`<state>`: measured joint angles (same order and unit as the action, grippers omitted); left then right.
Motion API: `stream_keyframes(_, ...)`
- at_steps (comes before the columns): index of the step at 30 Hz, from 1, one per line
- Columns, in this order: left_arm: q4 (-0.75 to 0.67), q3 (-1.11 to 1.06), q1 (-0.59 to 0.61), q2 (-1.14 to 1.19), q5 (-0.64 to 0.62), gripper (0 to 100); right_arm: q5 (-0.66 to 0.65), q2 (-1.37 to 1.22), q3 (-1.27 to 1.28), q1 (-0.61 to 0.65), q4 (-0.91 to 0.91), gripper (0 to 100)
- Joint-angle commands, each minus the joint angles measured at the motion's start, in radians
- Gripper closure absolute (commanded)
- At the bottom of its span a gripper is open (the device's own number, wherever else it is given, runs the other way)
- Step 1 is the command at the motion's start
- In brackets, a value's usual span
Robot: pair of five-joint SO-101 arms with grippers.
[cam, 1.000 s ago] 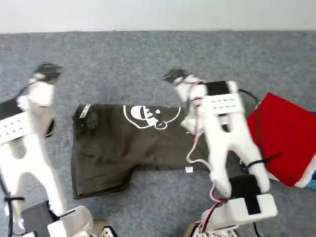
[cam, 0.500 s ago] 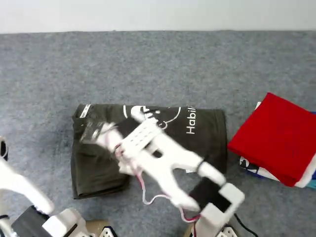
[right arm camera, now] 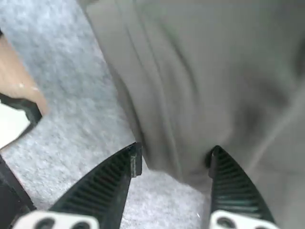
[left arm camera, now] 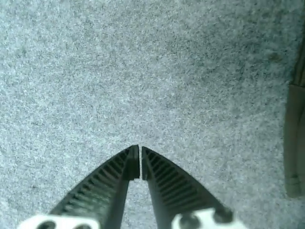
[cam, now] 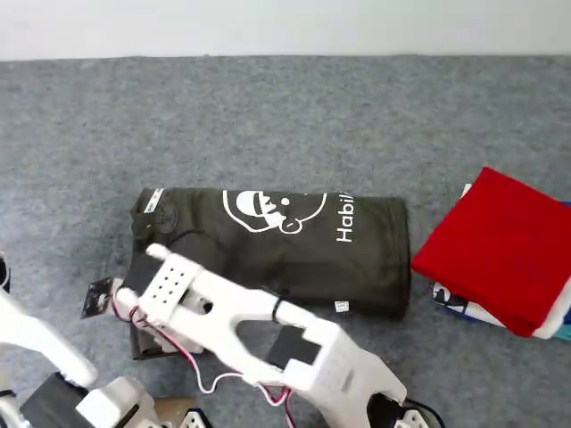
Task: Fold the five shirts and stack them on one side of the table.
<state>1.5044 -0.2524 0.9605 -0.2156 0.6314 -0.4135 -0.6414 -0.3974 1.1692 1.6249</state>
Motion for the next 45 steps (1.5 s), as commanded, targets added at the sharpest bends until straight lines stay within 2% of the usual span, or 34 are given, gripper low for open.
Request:
stream_keyframes(1,-0.021,0.038,0.009,-0.031,0.014,99,0.006,-0.027,-0.104,0.039,0.016,76.3)
stream_keyframes(13,-0.029,0.041,0.055,-0.032,0.049,99,0.002,-0.206,-0.118,0.028,-0.024,77.2)
stream_keyframes(15,-0.038,0.041,0.064,-0.031,0.063,99,0.002,-0.214,-0.120,0.027,-0.033,82.5)
stream_keyframes(19,-0.044,0.041,0.091,-0.031,0.071,99,0.002,-0.217,-0.120,0.018,-0.053,99.7)
stream_keyframes(21,-0.044,0.041,0.091,-0.031,0.071,99,0.002,-0.214,-0.120,0.007,-0.058,97.2)
stream_keyframes(27,-0.044,0.041,0.084,-0.031,0.071,99,0.002,-0.213,-0.176,-0.028,-0.045,98.9)
stream_keyframes(35,-0.044,0.041,0.083,-0.031,0.071,99,0.002,-0.182,-0.397,-0.056,0.114,98.9)
stream_keyframes(45,-0.064,0.038,0.081,-0.029,0.071,99,0.003,-0.248,-0.623,-0.251,0.111,98.9)
